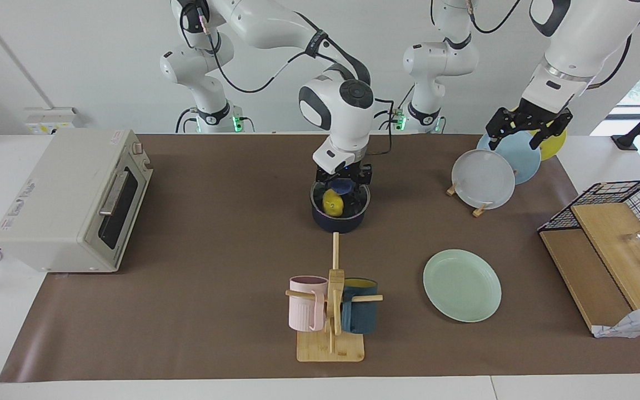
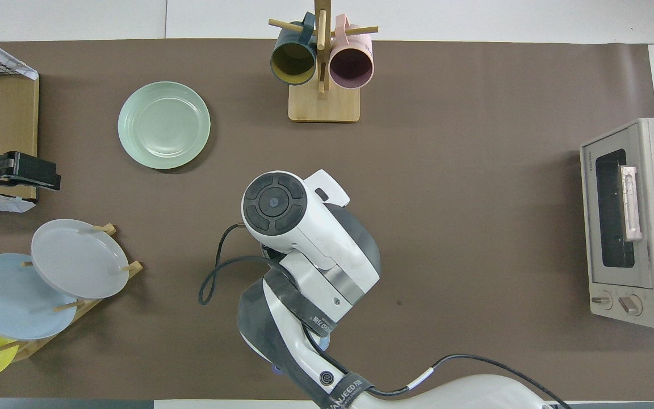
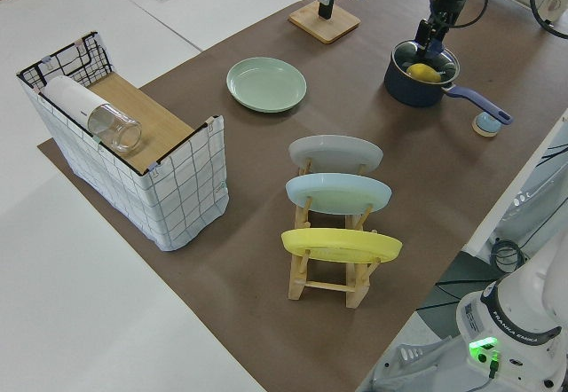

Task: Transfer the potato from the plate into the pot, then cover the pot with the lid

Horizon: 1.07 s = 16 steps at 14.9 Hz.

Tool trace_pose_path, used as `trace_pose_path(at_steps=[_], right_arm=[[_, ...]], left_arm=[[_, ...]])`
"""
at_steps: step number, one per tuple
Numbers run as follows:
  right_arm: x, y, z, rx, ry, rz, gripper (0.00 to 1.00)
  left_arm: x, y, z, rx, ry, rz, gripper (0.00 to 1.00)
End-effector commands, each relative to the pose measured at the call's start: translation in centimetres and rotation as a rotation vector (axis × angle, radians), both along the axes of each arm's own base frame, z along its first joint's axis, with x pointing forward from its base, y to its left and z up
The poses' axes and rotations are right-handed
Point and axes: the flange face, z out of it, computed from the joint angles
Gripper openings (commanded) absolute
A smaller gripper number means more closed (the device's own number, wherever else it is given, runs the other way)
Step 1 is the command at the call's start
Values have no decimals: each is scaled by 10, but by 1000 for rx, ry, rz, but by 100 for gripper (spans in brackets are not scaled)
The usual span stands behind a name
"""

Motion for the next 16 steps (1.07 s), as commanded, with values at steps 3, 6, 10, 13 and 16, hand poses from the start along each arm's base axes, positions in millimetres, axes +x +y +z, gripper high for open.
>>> trace_pose_path(at_steps=[3, 6, 10, 13, 16], right_arm=[[46, -81, 53, 30, -72, -6, 100], [59, -123, 97, 40, -99, -8, 100], [67, -187, 142, 25, -85, 18, 100], [74, -277, 178, 17, -72, 47, 100], [63, -342, 202, 4, -17, 149, 100]], left_arm=[[-7, 4, 1, 16, 4, 6, 100], [-6, 2, 0, 18, 6, 3, 100], [-6, 3, 0, 17, 6, 6, 100], [-6, 2, 0, 18, 6, 3, 100], [-7, 3, 1, 17, 4, 6, 100]])
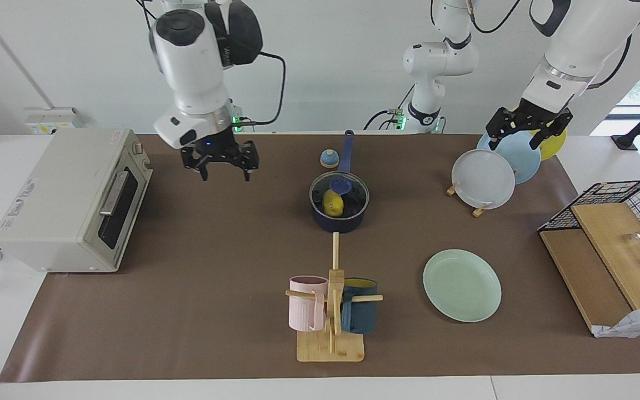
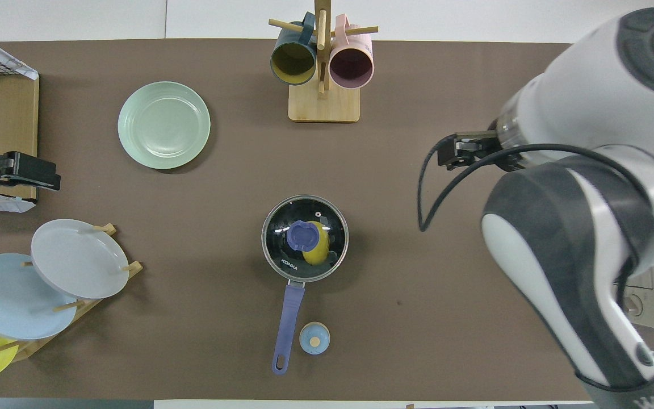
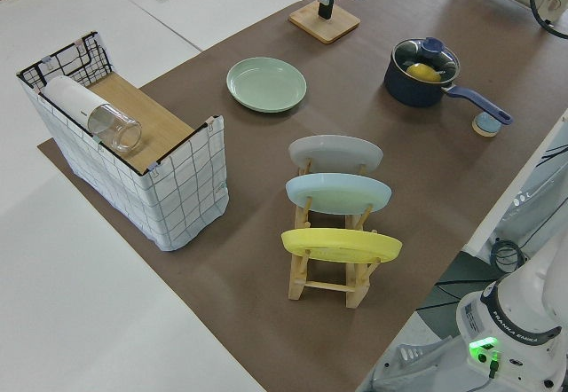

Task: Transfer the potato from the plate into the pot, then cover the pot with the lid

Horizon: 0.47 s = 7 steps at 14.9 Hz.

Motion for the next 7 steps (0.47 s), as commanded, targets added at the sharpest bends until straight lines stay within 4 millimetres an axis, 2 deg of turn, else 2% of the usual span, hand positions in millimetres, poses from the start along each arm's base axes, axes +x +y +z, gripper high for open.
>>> trace_pose_path(at_steps=[1, 2, 4, 6, 7], right_arm=[[-16, -42, 20, -19, 57, 56, 100], [-18, -57, 25, -20, 83, 49, 100], [-23, -75, 28, -31, 90, 66, 100], [-40, -89, 25, -48, 96, 56, 100], [-39, -102, 24, -48, 91, 52, 100]], left_arm=[[-6, 3, 0, 17, 6, 6, 100], [-7, 2, 1, 18, 4, 3, 100], [-6, 2, 0, 18, 6, 4, 100], [-6, 3, 0, 17, 7, 6, 100], [-6, 3, 0, 17, 6, 6, 100]])
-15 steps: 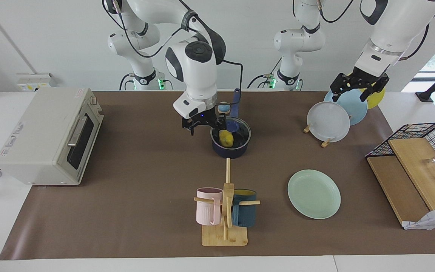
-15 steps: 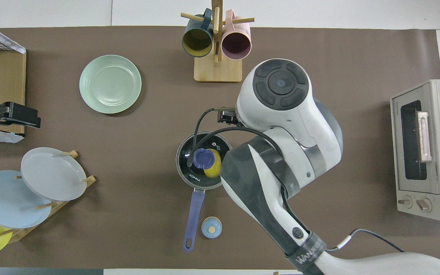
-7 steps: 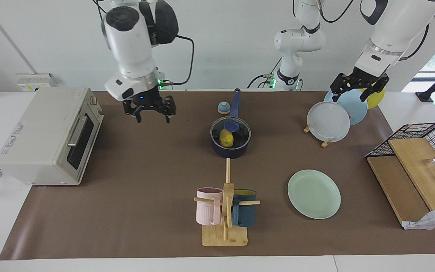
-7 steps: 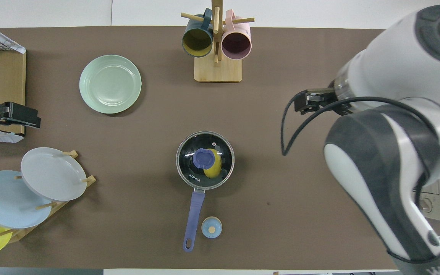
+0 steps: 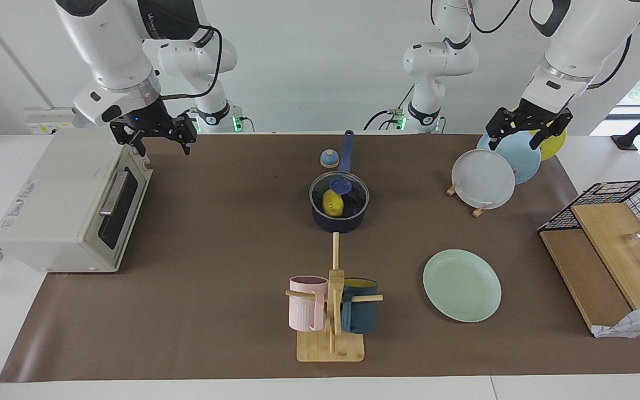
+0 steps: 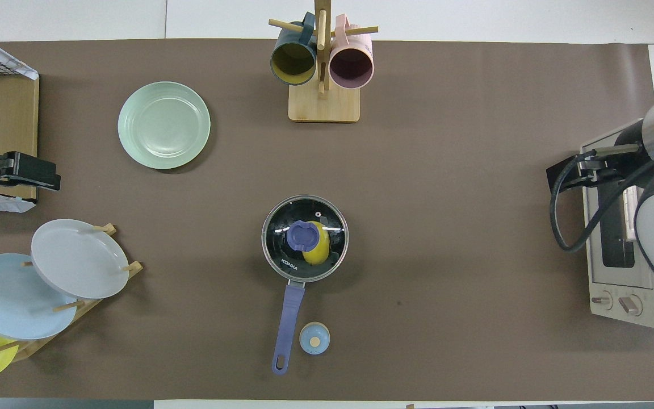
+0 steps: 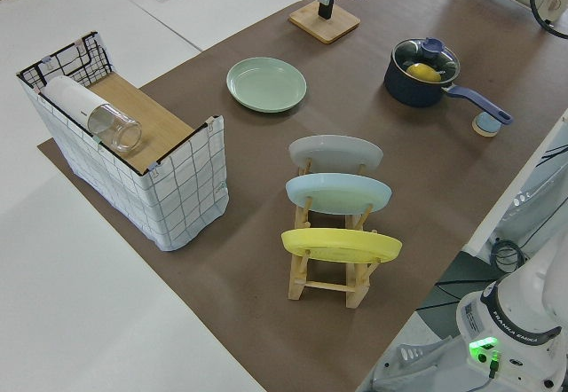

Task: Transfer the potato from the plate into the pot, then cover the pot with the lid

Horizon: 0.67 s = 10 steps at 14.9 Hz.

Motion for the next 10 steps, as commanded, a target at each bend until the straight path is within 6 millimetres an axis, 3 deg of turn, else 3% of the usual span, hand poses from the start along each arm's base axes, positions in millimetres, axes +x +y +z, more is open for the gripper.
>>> trace_pose_path(at_steps=[1, 5, 10], right_arm=[[-11, -25, -5, -11, 3, 18, 100], [-8, -60, -5, 2, -2, 30, 100], [-7, -62, -3, 4, -17, 41, 100]], left_arm=[[-6, 2, 0, 18, 6, 3, 100], [-6, 3, 0, 17, 6, 4, 100], [-7, 3, 1, 18, 4, 6, 100]])
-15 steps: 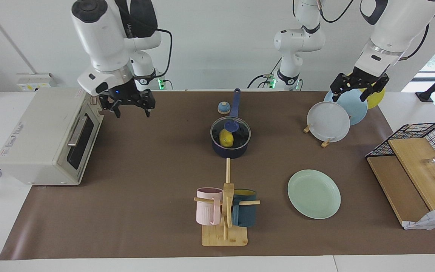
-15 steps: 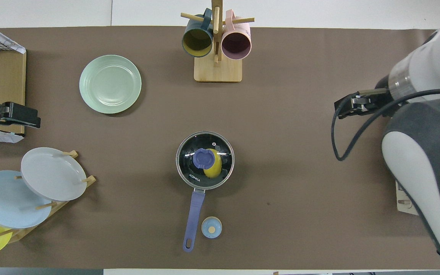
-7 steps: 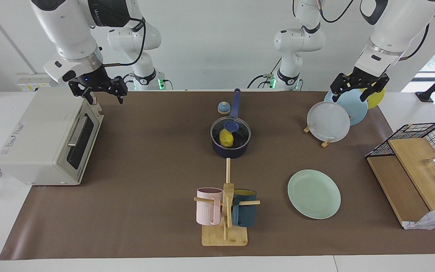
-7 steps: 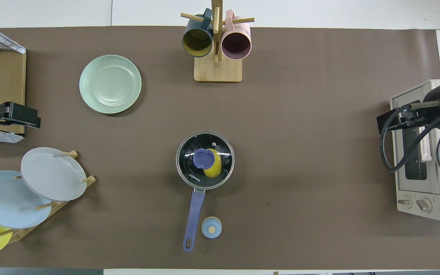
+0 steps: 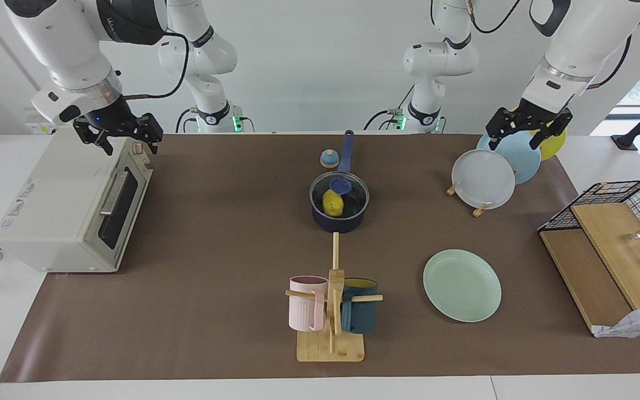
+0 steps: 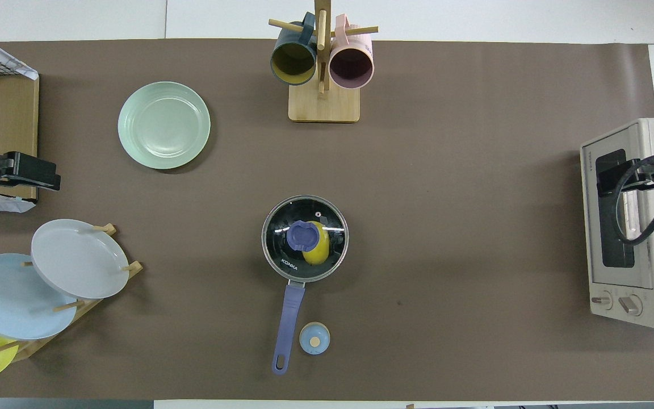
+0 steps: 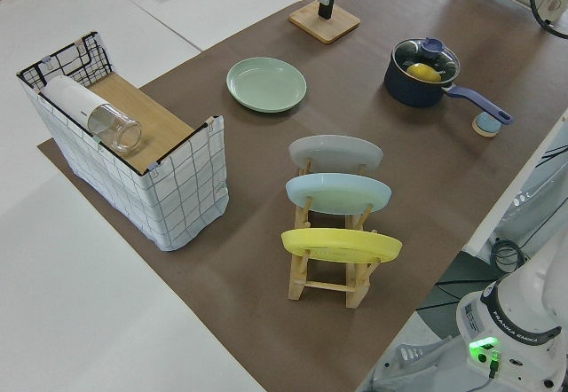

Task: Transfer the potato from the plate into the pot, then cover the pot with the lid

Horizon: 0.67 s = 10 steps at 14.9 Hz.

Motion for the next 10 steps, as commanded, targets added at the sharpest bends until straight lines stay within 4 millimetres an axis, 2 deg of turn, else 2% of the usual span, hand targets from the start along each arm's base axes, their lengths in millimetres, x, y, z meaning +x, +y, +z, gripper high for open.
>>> trace_pose_path(at_steps=[1, 3, 9, 10], right_arm=[[-4, 0, 1, 7, -18, 21, 100], [-5, 1, 0, 8, -6, 21, 100], [-10, -12, 4, 13, 0, 5, 100], [-10, -9, 5, 13, -3, 10, 100]], left_arm=[[-6, 2, 0, 17, 6, 4, 100], [-6, 3, 0, 18, 5, 4, 100], [-6, 3, 0, 17, 7, 6, 100], [-6, 2, 0, 17, 6, 4, 100]])
